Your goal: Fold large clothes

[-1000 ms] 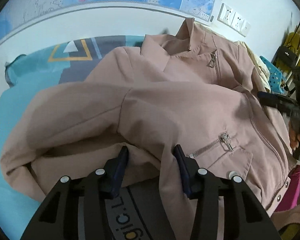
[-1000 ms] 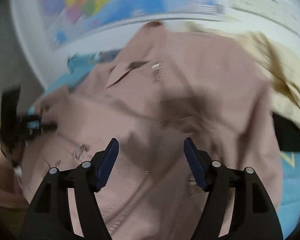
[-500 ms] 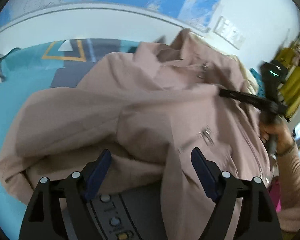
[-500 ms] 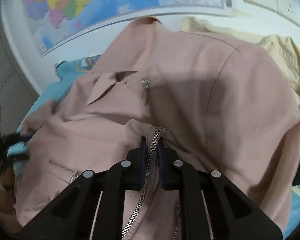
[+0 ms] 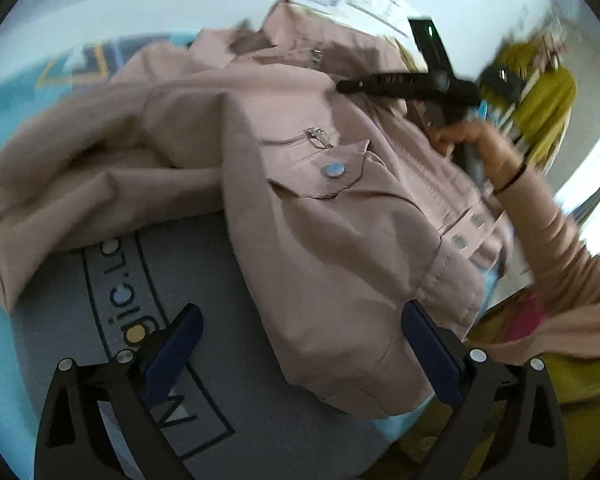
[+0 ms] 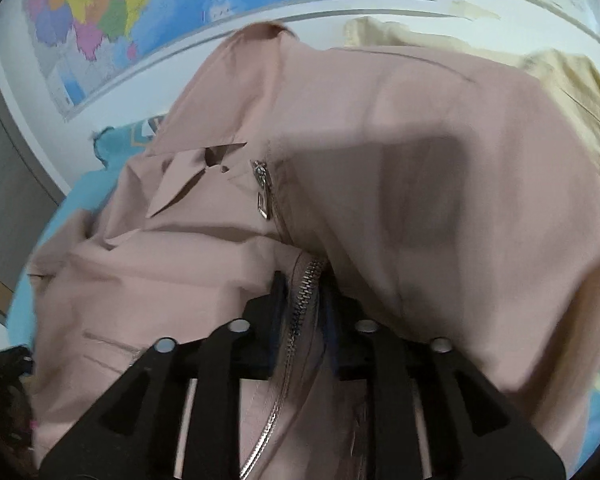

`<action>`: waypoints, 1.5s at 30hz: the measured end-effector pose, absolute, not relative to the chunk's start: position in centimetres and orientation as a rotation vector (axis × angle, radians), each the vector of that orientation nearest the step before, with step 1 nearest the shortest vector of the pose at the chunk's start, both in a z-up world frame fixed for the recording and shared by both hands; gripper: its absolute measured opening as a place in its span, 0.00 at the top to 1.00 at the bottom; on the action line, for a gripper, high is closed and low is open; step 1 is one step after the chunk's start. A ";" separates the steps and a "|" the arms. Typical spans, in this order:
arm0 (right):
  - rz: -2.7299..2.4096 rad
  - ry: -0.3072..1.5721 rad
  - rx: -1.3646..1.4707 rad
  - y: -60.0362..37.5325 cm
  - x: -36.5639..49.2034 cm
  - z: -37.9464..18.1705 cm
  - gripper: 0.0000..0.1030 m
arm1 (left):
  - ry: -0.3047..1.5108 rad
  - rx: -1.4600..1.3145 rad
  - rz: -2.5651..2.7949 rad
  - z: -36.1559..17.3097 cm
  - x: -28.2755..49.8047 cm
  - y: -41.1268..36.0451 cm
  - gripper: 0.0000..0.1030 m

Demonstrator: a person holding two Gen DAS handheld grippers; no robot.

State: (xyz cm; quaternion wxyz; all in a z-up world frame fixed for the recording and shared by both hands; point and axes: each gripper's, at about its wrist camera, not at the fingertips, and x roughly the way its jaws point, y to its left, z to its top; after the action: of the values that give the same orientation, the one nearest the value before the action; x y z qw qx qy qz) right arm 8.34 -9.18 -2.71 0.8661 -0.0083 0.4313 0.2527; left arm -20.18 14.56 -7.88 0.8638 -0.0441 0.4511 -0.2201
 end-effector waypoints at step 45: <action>0.447 0.737 0.492 -30.1 -19.0 -4.6 0.96 | 1.002 0.041 -0.169 -7.6 -23.8 16.8 0.59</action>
State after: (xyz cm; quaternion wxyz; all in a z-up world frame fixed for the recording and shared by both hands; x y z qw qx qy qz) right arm -18.98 -30.12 -4.59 0.8794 0.2360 0.3535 0.2145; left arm -23.83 16.78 -7.55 0.8735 0.0195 0.4796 -0.0810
